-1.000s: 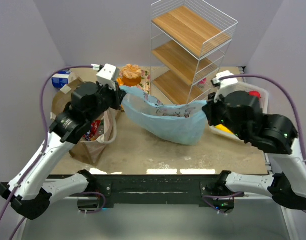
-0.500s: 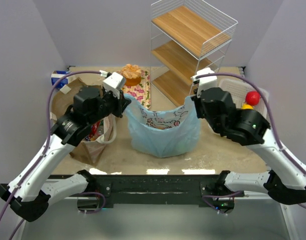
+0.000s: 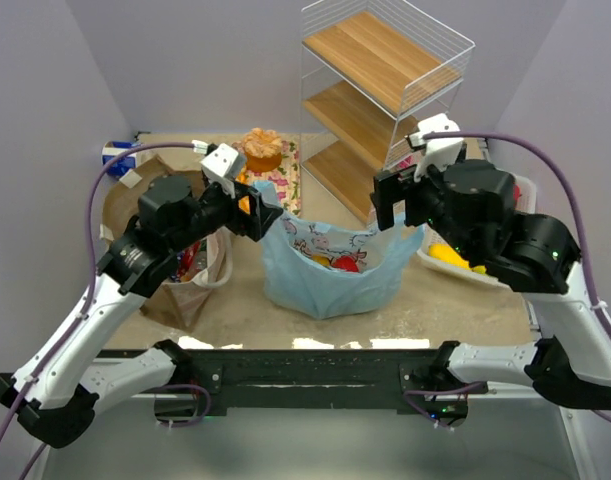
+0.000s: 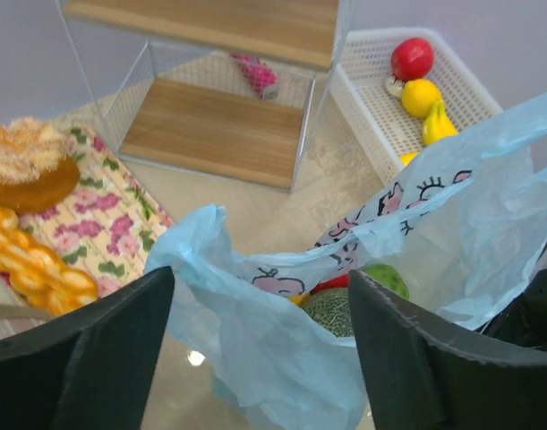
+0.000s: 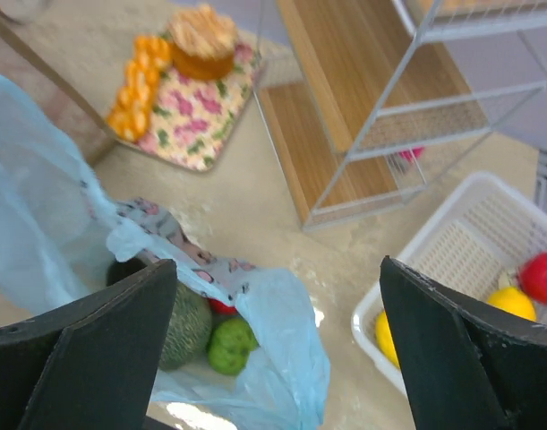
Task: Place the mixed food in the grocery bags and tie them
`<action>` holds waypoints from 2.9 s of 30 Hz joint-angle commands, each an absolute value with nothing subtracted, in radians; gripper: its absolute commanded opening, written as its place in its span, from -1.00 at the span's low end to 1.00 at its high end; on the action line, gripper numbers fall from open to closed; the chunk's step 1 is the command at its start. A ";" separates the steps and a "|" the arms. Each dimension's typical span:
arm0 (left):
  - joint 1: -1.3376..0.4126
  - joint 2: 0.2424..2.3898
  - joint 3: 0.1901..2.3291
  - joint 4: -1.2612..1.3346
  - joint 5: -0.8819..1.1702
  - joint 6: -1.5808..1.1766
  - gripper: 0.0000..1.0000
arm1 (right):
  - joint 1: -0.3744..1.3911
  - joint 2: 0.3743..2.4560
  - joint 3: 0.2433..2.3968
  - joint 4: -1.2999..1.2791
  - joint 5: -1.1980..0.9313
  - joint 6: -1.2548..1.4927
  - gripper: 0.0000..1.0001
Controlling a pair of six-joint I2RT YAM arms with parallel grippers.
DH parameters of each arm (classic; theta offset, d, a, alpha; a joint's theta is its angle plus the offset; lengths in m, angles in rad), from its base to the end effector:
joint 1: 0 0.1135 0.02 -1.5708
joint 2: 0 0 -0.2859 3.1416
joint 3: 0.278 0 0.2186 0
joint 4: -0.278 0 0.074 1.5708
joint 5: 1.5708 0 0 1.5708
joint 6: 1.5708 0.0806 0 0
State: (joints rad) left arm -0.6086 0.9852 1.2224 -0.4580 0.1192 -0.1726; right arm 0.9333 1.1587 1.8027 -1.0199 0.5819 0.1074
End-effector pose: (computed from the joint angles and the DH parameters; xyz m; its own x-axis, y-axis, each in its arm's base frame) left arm 0.1607 -0.1236 0.4257 -0.2909 -0.0052 -0.9568 0.6222 0.7587 -0.1932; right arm 0.1362 0.1095 0.4978 -0.2566 -0.1960 -0.9464 -0.3415 0.9344 -0.1009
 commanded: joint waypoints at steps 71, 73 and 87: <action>-0.250 0.927 1.038 -0.480 0.594 -0.051 0.86 | 1.494 1.230 1.135 -0.678 0.215 0.210 0.63; -0.250 0.916 1.049 -0.492 0.603 -0.057 0.85 | 1.496 1.249 1.150 -0.684 0.291 0.238 0.40; -0.252 0.873 1.151 -0.591 0.807 -0.044 0.78 | 1.096 1.287 1.293 -0.603 0.320 0.095 -1.00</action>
State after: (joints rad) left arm -0.2546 0.8970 1.1095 -0.5743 0.6689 -0.0582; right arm 1.2808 1.3132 1.2915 -0.7128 0.4374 0.2008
